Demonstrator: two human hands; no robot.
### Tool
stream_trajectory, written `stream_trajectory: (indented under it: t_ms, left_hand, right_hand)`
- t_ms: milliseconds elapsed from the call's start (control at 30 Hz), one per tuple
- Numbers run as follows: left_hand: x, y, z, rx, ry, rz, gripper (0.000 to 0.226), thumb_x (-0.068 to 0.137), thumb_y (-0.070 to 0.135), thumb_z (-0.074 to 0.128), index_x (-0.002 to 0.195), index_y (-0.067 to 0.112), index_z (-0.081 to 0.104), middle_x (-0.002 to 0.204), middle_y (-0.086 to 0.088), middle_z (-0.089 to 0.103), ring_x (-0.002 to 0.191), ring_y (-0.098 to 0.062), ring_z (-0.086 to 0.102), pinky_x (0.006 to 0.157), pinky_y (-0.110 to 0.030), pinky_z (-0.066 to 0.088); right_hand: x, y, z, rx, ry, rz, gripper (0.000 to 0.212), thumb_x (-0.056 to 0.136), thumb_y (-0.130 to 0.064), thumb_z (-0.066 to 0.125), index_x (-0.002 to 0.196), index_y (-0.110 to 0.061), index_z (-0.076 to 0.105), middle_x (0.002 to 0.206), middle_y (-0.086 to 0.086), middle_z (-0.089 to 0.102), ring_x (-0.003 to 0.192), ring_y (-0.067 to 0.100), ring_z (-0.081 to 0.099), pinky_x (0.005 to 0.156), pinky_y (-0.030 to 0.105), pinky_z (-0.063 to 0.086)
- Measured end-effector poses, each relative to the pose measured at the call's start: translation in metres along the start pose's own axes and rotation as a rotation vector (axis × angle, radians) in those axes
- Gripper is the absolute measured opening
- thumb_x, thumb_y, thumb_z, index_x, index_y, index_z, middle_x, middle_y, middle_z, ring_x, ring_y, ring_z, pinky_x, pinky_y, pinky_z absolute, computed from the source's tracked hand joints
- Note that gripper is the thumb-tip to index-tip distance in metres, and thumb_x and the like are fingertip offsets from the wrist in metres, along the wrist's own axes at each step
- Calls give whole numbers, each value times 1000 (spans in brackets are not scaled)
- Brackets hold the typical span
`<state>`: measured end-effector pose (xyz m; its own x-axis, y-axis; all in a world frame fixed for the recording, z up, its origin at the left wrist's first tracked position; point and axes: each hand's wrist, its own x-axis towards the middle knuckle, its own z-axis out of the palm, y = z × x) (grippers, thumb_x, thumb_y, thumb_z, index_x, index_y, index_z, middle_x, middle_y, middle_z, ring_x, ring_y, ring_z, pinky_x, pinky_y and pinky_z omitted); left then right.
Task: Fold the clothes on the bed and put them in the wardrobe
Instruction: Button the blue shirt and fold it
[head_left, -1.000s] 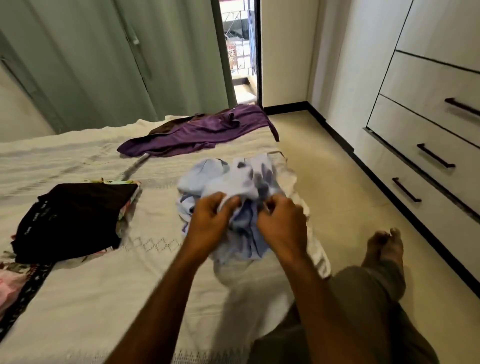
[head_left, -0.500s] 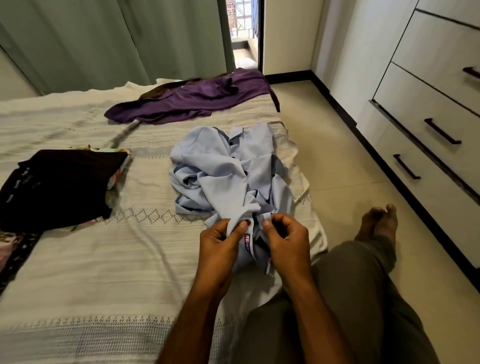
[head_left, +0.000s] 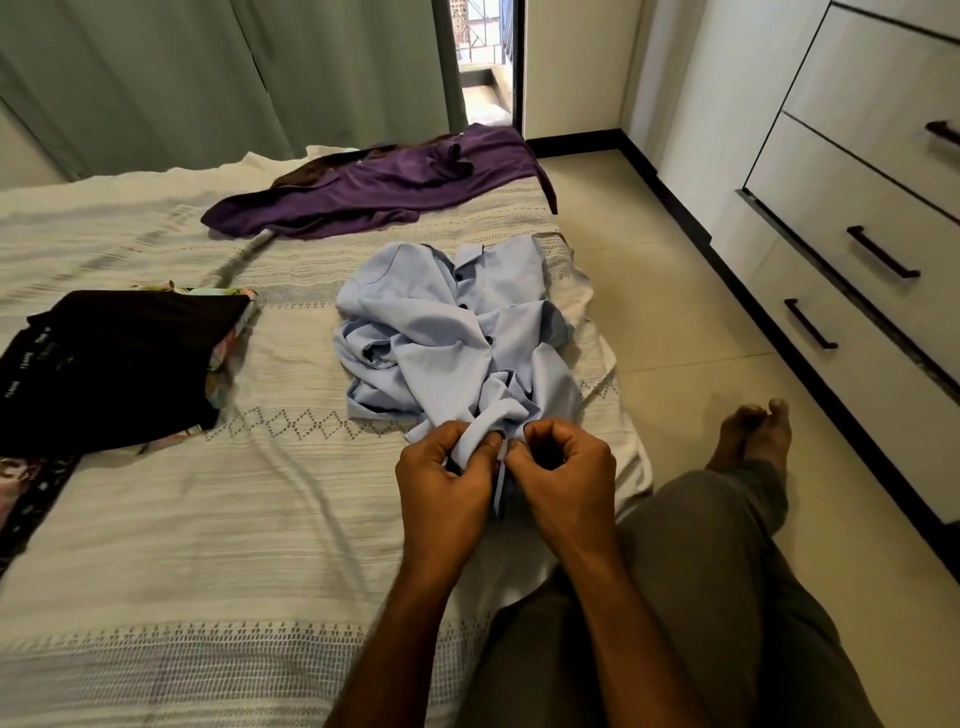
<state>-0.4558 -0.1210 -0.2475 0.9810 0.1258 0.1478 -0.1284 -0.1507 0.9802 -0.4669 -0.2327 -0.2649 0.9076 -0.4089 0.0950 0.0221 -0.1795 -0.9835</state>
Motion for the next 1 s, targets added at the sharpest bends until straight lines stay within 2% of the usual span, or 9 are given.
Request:
stream_trajectory:
  t_ms: [100, 233, 400, 533, 733, 900, 1000]
  left_hand:
    - [-2, 2, 3, 43, -5, 30, 10, 89, 4, 72, 83, 11, 76, 70, -4, 69, 67, -23, 65, 60, -30, 52]
    - [1, -1, 3, 68, 11, 18, 10, 88, 5, 73, 84, 13, 78, 71, -4, 69, 68, -25, 65, 60, -33, 52]
    - [2, -4, 2, 66, 10, -15, 11, 87, 9, 74, 78, 15, 77, 68, -5, 68, 65, -25, 64, 59, -33, 51]
    - [0, 0, 2, 1, 3, -74, 15, 88, 6, 73, 74, 9, 74, 68, -14, 65, 62, -13, 59, 58, -29, 49]
    - [-3, 1, 6, -97, 26, -143, 12, 90, 5, 70, 79, 1, 73, 70, -21, 65, 61, -14, 59, 57, -29, 50]
    - [-2, -2, 6, -73, 55, -145, 13, 90, 4, 70, 77, 1, 72, 71, -22, 65, 61, -15, 58, 58, -32, 50]
    - [0, -5, 1, -75, 58, -150, 13, 89, 4, 71, 76, 6, 74, 71, -19, 67, 64, -19, 61, 60, -36, 53]
  right_hand:
    - [0, -1, 0, -16, -7, -39, 10, 82, -10, 80, 79, -18, 73, 71, -9, 72, 70, 8, 69, 65, 19, 57]
    - [-2, -3, -3, -28, -5, -91, 15, 82, -9, 80, 82, -22, 73, 75, -13, 72, 74, 3, 70, 69, 14, 55]
    - [-2, -6, -4, -30, 7, -124, 23, 83, -7, 79, 81, -29, 72, 74, -17, 72, 74, 2, 70, 70, 15, 56]
    - [-2, -6, -4, -10, -5, -119, 29, 83, -7, 79, 81, -34, 71, 75, -18, 72, 74, 3, 71, 71, 17, 57]
    - [-1, -2, -2, 11, 6, -84, 12, 83, -9, 79, 85, -20, 78, 77, -11, 75, 74, 7, 72, 71, 26, 61]
    - [-1, -2, -3, -67, -44, -196, 8, 83, -9, 79, 82, -17, 78, 75, -18, 72, 74, 2, 70, 71, 16, 56]
    - [-1, -1, -5, -52, -136, -228, 8, 87, -9, 75, 89, -15, 79, 82, -14, 75, 81, 2, 71, 76, 17, 56]
